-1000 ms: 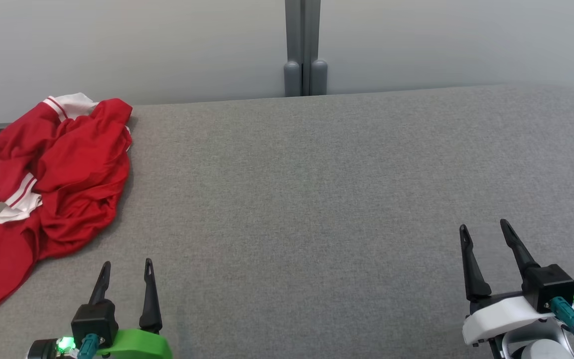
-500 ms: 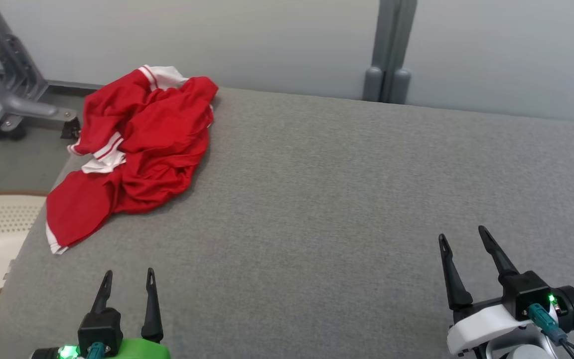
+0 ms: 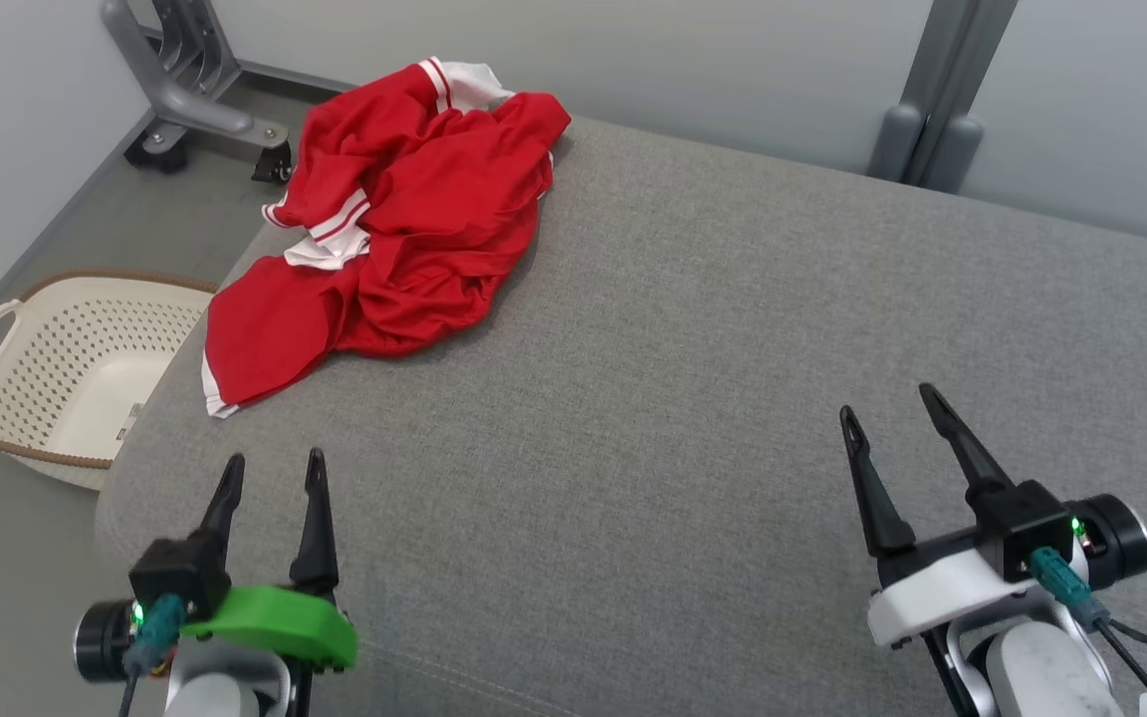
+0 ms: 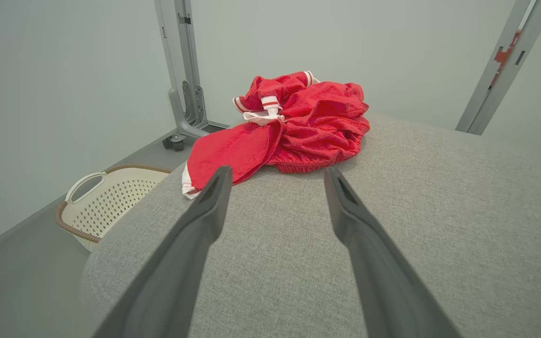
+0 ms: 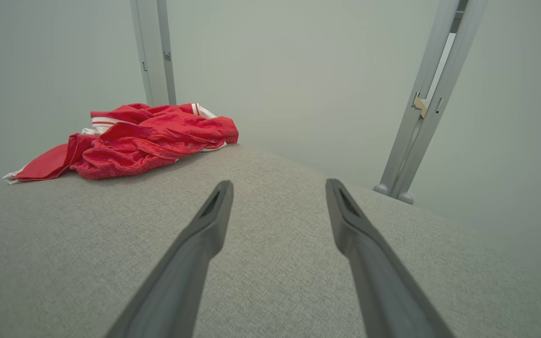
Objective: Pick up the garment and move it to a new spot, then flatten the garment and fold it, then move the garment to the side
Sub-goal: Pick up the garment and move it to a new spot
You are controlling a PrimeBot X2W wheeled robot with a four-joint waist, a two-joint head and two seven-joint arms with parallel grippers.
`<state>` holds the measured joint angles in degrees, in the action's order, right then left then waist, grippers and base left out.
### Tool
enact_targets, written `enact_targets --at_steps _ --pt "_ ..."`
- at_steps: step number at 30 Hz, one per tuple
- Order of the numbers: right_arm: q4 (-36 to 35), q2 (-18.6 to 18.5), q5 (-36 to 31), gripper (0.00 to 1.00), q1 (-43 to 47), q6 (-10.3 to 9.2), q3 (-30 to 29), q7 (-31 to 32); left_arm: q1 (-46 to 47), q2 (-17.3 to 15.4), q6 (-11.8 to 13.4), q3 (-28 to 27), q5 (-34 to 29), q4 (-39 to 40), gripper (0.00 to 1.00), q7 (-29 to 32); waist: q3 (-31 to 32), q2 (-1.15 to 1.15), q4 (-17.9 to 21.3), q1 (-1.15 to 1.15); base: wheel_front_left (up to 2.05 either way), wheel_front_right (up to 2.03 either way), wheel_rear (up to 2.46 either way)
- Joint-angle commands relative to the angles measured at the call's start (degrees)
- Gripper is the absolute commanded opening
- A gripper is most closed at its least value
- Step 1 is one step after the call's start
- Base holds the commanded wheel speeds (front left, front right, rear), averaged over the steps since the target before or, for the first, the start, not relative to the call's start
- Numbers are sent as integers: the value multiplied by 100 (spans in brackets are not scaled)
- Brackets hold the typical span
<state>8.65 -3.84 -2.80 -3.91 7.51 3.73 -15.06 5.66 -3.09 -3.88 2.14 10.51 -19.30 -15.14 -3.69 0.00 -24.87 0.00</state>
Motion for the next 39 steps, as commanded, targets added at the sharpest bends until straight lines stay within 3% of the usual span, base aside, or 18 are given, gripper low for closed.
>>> enact_targets --at_steps 1,6,13,23,33,34,35,39 --pt "-48 -83 -35 100 -228 -4 17 -18 392 1 -77 29 129 -176 100 0 -795 0 334 0 0 0 0" --pt "-152 -231 -110 100 -921 -4 256 -18 1801 -192 -257 -1 590 -806 100 437 -1775 0 825 0 0 0 0" --pt "-299 -229 -135 100 -1785 -5 475 -18 3424 -983 -352 9 949 -1298 100 1020 -2842 0 1482 0 0 0 0" --pt "-343 -181 -142 100 -1905 -5 495 -18 4491 -1862 -346 -69 1557 -2582 100 1762 -3040 0 1885 0 0 0 0" --pt "-437 -130 -108 100 -1822 -5 507 -18 5084 -2289 105 -383 1736 -4017 100 1846 -2967 0 2148 0 0 0 0" --pt "-432 -129 -98 100 -1793 -5 500 -18 5131 -2304 156 -395 1747 -4141 29 1852 -2944 0 2152 0 0 0 0" --pt "-424 -132 -99 100 -1764 -5 489 -18 5172 -2333 213 -399 1735 -4213 0 1825 -2918 0 2150 0 0 0 0" --pt "-378 -130 -85 100 -1624 -5 422 -18 5353 -2519 269 -248 1525 -4316 0 1602 -2748 0 2102 0 0 0 0"
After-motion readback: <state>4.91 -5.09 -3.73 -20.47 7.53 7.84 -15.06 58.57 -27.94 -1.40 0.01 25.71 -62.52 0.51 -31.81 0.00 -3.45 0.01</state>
